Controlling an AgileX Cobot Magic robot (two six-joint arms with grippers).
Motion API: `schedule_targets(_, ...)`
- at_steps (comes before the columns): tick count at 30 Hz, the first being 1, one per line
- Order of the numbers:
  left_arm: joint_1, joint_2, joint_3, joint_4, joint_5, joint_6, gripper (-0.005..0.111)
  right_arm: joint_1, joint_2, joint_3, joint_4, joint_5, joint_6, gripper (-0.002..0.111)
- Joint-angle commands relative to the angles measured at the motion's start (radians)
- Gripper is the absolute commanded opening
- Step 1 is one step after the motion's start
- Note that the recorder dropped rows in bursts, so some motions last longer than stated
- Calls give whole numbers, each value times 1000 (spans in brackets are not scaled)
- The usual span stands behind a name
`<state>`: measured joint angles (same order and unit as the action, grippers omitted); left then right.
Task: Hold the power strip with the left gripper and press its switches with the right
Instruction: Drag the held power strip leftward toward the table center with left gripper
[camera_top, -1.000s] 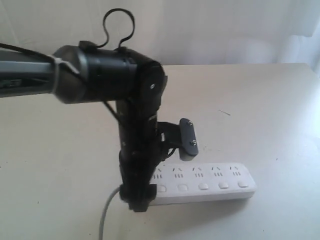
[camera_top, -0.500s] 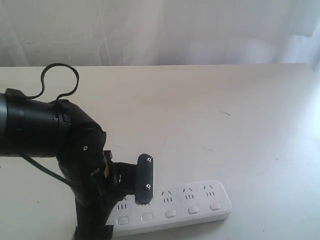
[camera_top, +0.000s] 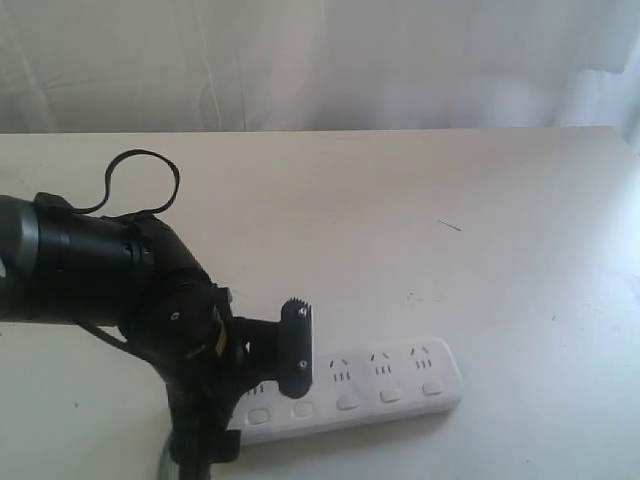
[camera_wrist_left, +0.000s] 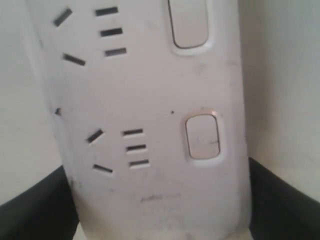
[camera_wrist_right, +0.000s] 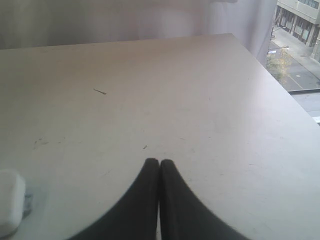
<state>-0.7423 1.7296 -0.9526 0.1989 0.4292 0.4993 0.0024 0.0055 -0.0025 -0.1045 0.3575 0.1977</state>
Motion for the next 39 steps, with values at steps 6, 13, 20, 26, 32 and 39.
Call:
schedule_targets(6, 66, -6, 20, -4, -217, -25, 0, -2, -5, 3, 0, -6, 1, 0)
schedule_targets(13, 136, -6, 60, -11, -288, -20, 0, -2, -5, 3, 0, -6, 1, 0)
schedule_targets(20, 123, -6, 75, -14, -335, -8, 0, -2, -5, 3, 0, -6, -1, 0)
schedule_targets(26, 101, -6, 107, -14, -349, -6, 0, -2, -5, 3, 0, -6, -1, 0)
schedule_targets(32, -1, -6, 107, -15, -327, 1, 0, -2, -5, 3, -7, -8, -9, 0)
schedule_targets(39, -49, -6, 108, -62, -207, 87, 0, -2, -5, 3, -96, -74, -18, 0)
